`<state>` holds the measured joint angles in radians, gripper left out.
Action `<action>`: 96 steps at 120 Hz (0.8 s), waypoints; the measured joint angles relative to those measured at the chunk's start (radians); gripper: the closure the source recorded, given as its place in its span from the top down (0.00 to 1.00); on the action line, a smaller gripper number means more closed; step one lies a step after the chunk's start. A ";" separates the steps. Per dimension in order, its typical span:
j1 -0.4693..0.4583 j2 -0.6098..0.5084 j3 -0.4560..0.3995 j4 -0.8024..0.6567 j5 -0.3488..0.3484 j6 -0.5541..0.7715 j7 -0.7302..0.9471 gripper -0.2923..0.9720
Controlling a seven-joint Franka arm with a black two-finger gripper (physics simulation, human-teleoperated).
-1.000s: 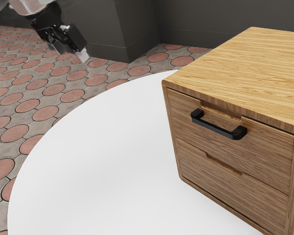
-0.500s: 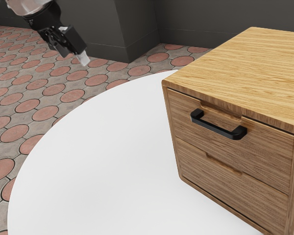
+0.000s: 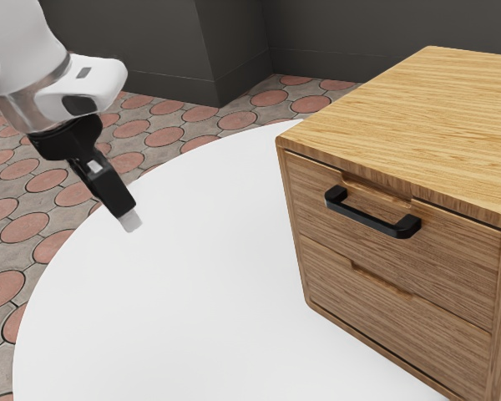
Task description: Pull the drawer handle with one arm to open the drawer
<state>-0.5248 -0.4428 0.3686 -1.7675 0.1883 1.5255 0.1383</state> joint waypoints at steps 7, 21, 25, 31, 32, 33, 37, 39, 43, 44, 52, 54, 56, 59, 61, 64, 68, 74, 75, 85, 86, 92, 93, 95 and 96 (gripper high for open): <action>-0.013 -0.016 -0.007 -0.030 0.008 0.050 -0.013 0.77; -0.044 -0.040 -0.072 -0.111 0.012 0.106 -0.044 0.77; -0.066 -0.062 -0.081 -0.167 0.011 0.116 -0.063 0.77; -0.089 -0.083 -0.087 -0.217 0.010 0.129 -0.086 0.77; -0.093 -0.085 -0.088 -0.222 0.010 0.131 -0.086 0.77; -0.095 -0.086 -0.088 -0.226 0.010 0.133 -0.087 0.77; -0.102 -0.092 -0.088 -0.239 0.012 0.139 -0.077 0.77; -0.104 -0.095 -0.088 -0.243 0.011 0.142 -0.064 0.77; -0.107 -0.097 -0.092 -0.250 0.000 0.147 -0.035 0.77; -0.108 -0.098 -0.092 -0.252 -0.005 0.148 -0.028 0.77; -0.098 -0.096 -0.086 -0.284 -0.044 0.155 0.027 0.77; -0.094 -0.097 -0.084 -0.295 -0.050 0.157 0.039 0.77; -0.090 -0.098 -0.083 -0.305 -0.056 0.158 0.052 0.77; -0.088 -0.101 -0.085 -0.315 -0.062 0.160 0.072 0.77; -0.086 -0.106 -0.090 -0.319 -0.063 0.162 0.086 0.77; -0.084 -0.116 -0.109 -0.322 -0.061 0.163 0.112 0.77; -0.083 -0.134 -0.129 -0.324 -0.057 0.166 0.151 0.77; -0.083 -0.157 -0.152 -0.324 -0.053 0.169 0.226 0.77; -0.082 -0.159 -0.155 -0.324 -0.052 0.169 0.240 0.77; -0.046 -0.159 -0.187 -0.328 -0.055 0.172 0.373 0.77; -0.041 -0.156 -0.188 -0.328 -0.055 0.172 0.385 0.77; 0.015 -0.154 -0.214 -0.328 -0.059 0.174 0.453 0.77; 0.025 -0.155 -0.225 -0.327 -0.059 0.174 0.464 0.77; 0.045 -0.156 -0.244 -0.324 -0.060 0.174 0.488 0.77; 0.052 -0.156 -0.252 -0.322 -0.060 0.175 0.500 0.77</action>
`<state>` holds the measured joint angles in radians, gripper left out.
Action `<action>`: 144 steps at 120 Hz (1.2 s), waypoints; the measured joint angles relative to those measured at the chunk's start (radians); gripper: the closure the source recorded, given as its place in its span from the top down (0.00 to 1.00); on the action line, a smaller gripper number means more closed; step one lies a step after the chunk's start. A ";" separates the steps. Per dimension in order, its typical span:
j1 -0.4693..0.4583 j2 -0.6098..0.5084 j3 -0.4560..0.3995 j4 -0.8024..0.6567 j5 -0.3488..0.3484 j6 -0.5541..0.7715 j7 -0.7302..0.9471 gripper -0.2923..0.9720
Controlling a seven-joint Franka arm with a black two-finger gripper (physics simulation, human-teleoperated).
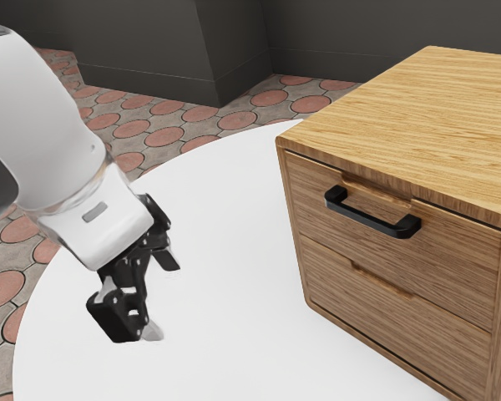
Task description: Pull the drawer handle with one arm to open the drawer
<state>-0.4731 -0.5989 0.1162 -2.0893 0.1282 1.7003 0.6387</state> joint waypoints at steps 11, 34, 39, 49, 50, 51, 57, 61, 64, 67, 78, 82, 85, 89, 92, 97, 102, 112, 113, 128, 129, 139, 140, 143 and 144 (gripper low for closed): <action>-0.021 0.011 -0.039 0.007 -0.009 0.003 0.138 0.77; -0.105 0.026 -0.046 0.056 -0.034 0.006 0.390 0.77; -0.108 0.050 -0.046 0.093 -0.037 0.006 0.434 0.77; -0.110 0.101 -0.042 0.135 -0.039 0.007 0.515 0.77; -0.110 0.106 -0.042 0.139 -0.040 0.007 0.523 0.77; -0.110 0.111 -0.042 0.142 -0.040 0.007 0.530 0.77; -0.111 0.137 -0.046 0.168 -0.049 0.008 0.571 0.77; -0.112 0.145 -0.047 0.179 -0.063 0.008 0.597 0.77; -0.113 0.149 -0.049 0.185 -0.075 0.009 0.615 0.77; -0.113 0.152 -0.055 0.190 -0.087 0.010 0.632 0.77; -0.110 0.155 -0.068 0.198 -0.136 0.015 0.681 0.77; -0.109 0.154 -0.069 0.198 -0.150 0.020 0.698 0.77; -0.107 0.154 -0.070 0.198 -0.158 0.024 0.710 0.77; -0.105 0.154 -0.069 0.198 -0.170 0.030 0.725 0.77; -0.102 0.155 -0.069 0.198 -0.177 0.035 0.735 0.77; -0.099 0.156 -0.071 0.196 -0.188 0.054 0.751 0.77; -0.097 0.160 -0.074 0.189 -0.199 0.078 0.764 0.77; -0.093 0.162 -0.077 0.178 -0.216 0.114 0.775 0.77; -0.093 0.162 -0.077 0.177 -0.217 0.117 0.775 0.77; -0.099 0.161 -0.079 0.170 -0.224 0.149 0.764 0.77; -0.099 0.161 -0.079 0.169 -0.224 0.150 0.762 0.77; -0.099 0.161 -0.078 0.166 -0.223 0.162 0.749 0.77; -0.099 0.161 -0.078 0.166 -0.223 0.163 0.747 0.77; -0.099 0.161 -0.078 0.166 -0.223 0.166 0.744 0.77; -0.099 0.161 -0.078 0.166 -0.223 0.167 0.742 0.77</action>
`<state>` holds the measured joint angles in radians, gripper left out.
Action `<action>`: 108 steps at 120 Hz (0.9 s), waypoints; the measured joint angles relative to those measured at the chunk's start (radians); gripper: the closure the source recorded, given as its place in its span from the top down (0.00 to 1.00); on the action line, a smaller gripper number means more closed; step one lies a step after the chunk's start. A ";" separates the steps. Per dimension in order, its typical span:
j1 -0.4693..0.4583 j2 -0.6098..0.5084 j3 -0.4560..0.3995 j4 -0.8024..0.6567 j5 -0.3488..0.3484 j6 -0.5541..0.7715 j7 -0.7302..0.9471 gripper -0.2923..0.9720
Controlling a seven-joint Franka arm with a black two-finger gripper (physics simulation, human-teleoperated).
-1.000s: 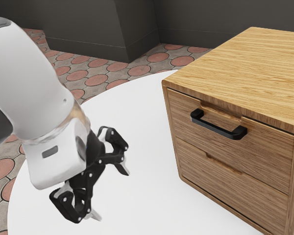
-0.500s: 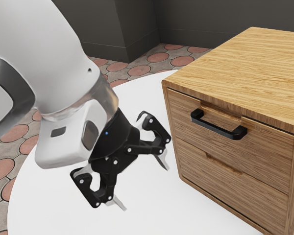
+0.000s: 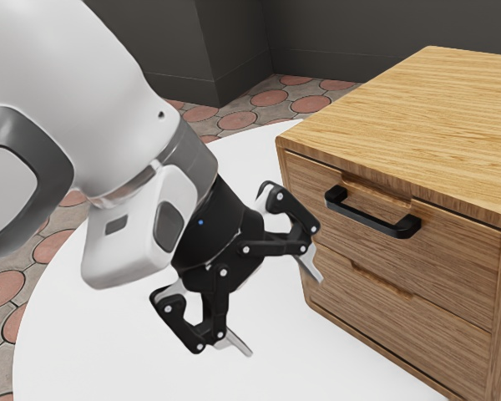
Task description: Pull the drawer handle with one arm to open the drawer
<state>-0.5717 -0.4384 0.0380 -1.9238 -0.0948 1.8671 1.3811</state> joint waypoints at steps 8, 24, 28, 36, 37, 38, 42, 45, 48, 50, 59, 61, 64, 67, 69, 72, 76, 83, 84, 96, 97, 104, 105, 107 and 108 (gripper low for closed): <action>0.000 0.000 0.000 0.002 0.000 0.006 -0.009 0.77; 0.003 0.025 0.001 0.027 0.009 0.020 -0.025 0.77; 0.003 0.036 0.002 0.031 0.010 0.024 -0.029 0.77; 0.002 0.061 0.005 0.047 0.010 0.031 -0.035 0.77; 0.002 0.062 0.005 0.048 0.010 0.032 -0.036 0.77; 0.002 0.064 0.005 0.049 0.010 0.032 -0.037 0.77; 0.003 0.068 0.007 0.052 0.011 0.035 -0.039 0.77; 0.004 0.070 0.008 0.054 0.011 0.037 -0.041 0.77; 0.005 0.072 0.009 0.055 0.012 0.038 -0.043 0.77; 0.006 0.072 0.009 0.055 0.013 0.039 -0.044 0.77; 0.010 0.075 0.012 0.057 0.022 0.043 -0.049 0.77; 0.011 0.079 0.013 0.061 0.026 0.044 -0.051 0.77; 0.012 0.087 0.014 0.068 0.032 0.045 -0.052 0.77; 0.013 0.095 0.015 0.075 0.037 0.046 -0.054 0.77; 0.016 0.100 0.016 0.079 0.039 0.047 -0.054 0.77; 0.018 0.107 0.016 0.085 0.042 0.047 -0.056 0.77; 0.020 0.114 0.016 0.091 0.046 0.048 -0.058 0.77; 0.022 0.121 0.016 0.095 0.054 0.055 -0.061 0.77; 0.022 0.121 0.016 0.096 0.056 0.057 -0.061 0.77; 0.021 0.123 0.014 0.091 0.090 0.083 -0.071 0.77; 0.020 0.123 0.014 0.091 0.093 0.086 -0.072 0.77; 0.019 0.124 0.013 0.086 0.110 0.100 -0.079 0.77; 0.019 0.124 0.013 0.085 0.112 0.101 -0.080 0.77; 0.020 0.124 0.013 0.084 0.115 0.104 -0.082 0.77; 0.020 0.124 0.013 0.083 0.117 0.106 -0.083 0.77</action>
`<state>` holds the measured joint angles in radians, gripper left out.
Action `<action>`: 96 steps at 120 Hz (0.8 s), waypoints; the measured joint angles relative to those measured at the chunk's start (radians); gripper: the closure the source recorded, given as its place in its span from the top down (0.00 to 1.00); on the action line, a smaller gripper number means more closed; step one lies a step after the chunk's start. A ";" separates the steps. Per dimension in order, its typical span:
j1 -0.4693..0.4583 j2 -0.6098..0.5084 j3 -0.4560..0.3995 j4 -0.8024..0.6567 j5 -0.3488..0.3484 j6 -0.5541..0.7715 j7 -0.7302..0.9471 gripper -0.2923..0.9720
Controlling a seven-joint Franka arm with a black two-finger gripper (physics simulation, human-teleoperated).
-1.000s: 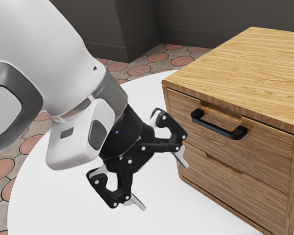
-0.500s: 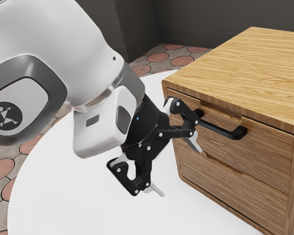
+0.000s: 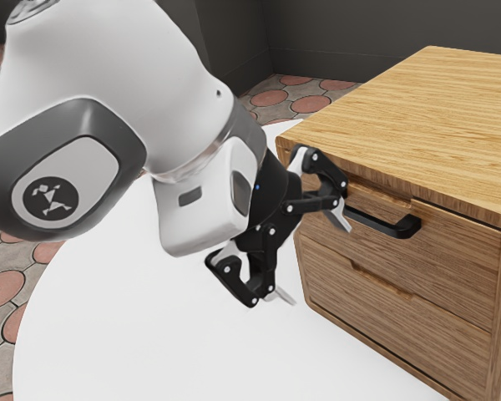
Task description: Pull the drawer handle with one arm to open the drawer
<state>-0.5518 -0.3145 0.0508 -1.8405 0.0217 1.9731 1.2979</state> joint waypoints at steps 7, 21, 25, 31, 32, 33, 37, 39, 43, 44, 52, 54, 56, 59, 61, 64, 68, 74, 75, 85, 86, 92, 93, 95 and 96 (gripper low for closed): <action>0.001 0.001 0.001 -0.009 0.007 0.010 -0.006 0.77; 0.003 0.017 0.007 -0.009 0.015 0.024 -0.019 0.77; 0.003 0.027 0.011 -0.007 0.016 0.027 -0.022 0.77; 0.003 0.042 0.014 -0.003 0.017 0.034 -0.027 0.77; 0.003 0.045 0.015 -0.003 0.018 0.035 -0.028 0.77; 0.003 0.047 0.015 -0.002 0.018 0.037 -0.029 0.77; 0.004 0.056 0.017 0.001 0.018 0.041 -0.032 0.77; 0.004 0.061 0.018 0.005 0.018 0.043 -0.034 0.77; 0.004 0.067 0.019 0.009 0.019 0.047 -0.036 0.77; 0.004 0.069 0.020 0.010 0.019 0.048 -0.037 0.77; 0.004 0.080 0.027 0.021 0.019 0.054 -0.042 0.77; 0.004 0.084 0.028 0.026 0.019 0.056 -0.043 0.77; 0.004 0.088 0.029 0.030 0.019 0.057 -0.045 0.77; 0.004 0.095 0.030 0.035 0.019 0.058 -0.046 0.77; 0.004 0.099 0.030 0.037 0.019 0.059 -0.047 0.77; 0.004 0.106 0.031 0.041 0.019 0.061 -0.049 0.77; 0.004 0.117 0.031 0.053 0.021 0.062 -0.051 0.77; 0.004 0.127 0.032 0.062 0.024 0.064 -0.054 0.77; 0.004 0.128 0.032 0.063 0.024 0.065 -0.054 0.77; 0.004 0.134 0.032 0.067 0.028 0.067 -0.060 0.77; 0.004 0.134 0.032 0.067 0.029 0.067 -0.061 0.77; 0.003 0.134 0.036 0.067 0.031 0.068 -0.064 0.77; 0.003 0.134 0.037 0.066 0.031 0.068 -0.065 0.77; 0.004 0.134 0.038 0.066 0.031 0.068 -0.066 0.77; 0.003 0.134 0.040 0.066 0.032 0.069 -0.067 0.77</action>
<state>-0.5484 -0.1805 0.0904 -1.7746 0.0533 2.0417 1.2313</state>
